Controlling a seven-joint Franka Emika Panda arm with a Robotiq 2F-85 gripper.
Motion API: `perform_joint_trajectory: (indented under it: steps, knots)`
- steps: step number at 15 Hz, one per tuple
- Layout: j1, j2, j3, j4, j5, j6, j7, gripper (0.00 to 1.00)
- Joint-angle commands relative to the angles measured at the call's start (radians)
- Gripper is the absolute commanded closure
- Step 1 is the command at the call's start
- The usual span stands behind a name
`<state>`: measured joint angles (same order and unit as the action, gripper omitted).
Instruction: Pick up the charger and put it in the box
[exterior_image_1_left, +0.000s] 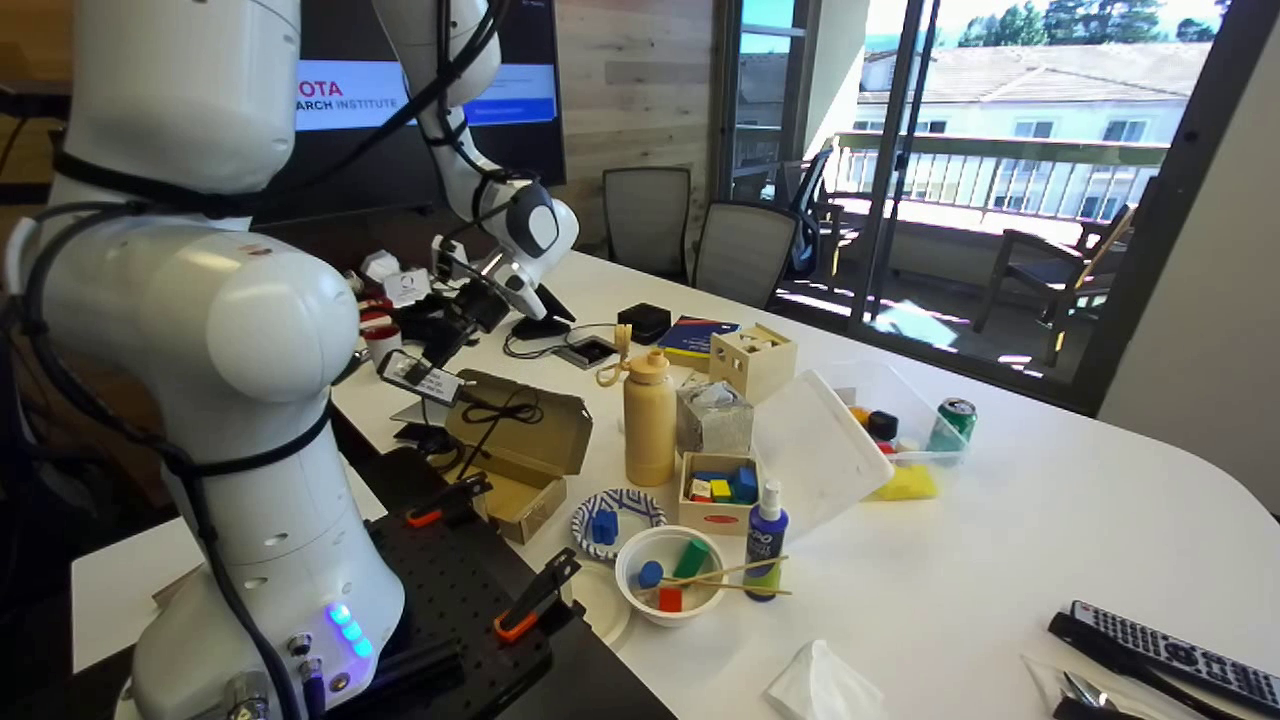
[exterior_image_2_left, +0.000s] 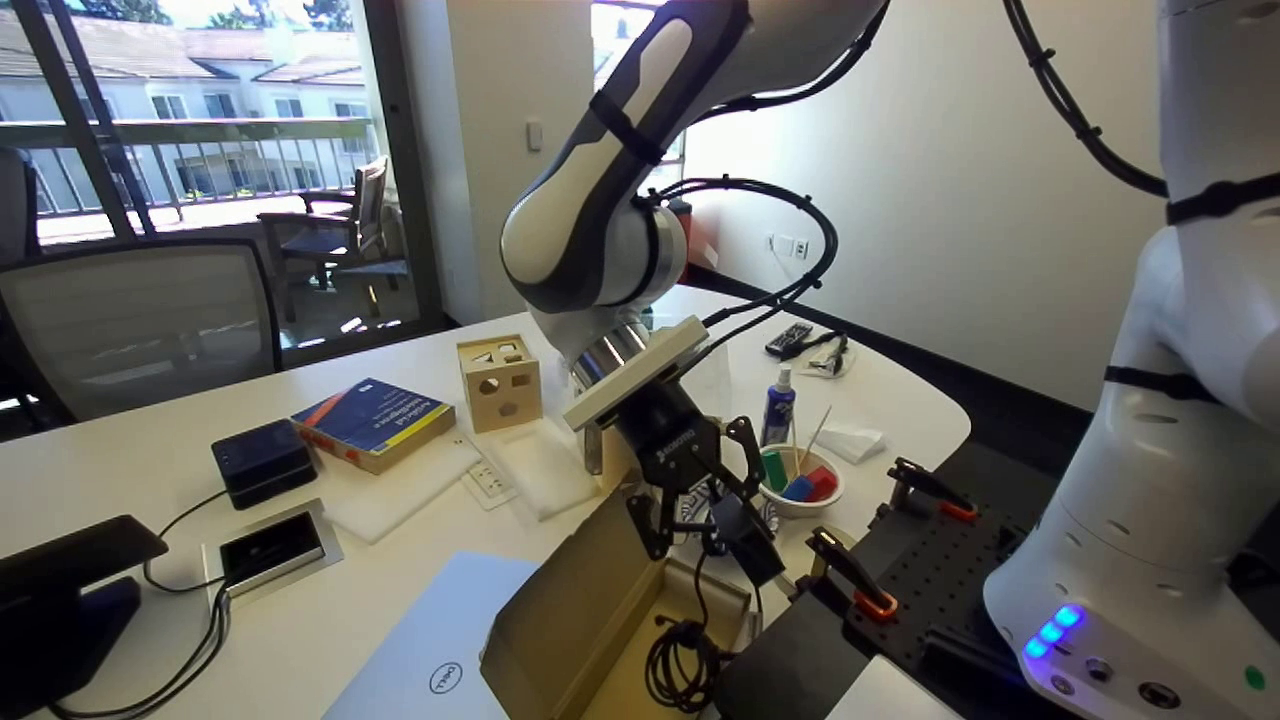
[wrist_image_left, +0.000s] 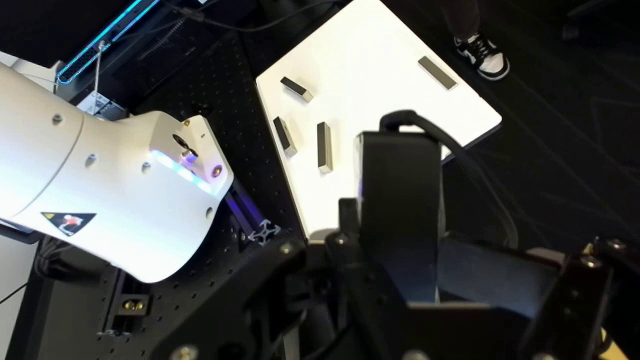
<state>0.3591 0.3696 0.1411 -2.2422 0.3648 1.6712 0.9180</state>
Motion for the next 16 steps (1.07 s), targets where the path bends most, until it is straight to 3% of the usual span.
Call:
perform_joint_trajectory:
  steps: [1,8,16]
  knots:
    - [-0.013,-0.038,0.013,-0.056,0.005,0.094,0.005,0.87]
    - [-0.003,-0.037,0.011,-0.064,-0.036,0.288,0.069,0.87]
    - [-0.02,0.056,0.03,-0.019,-0.015,0.406,-0.005,0.87]
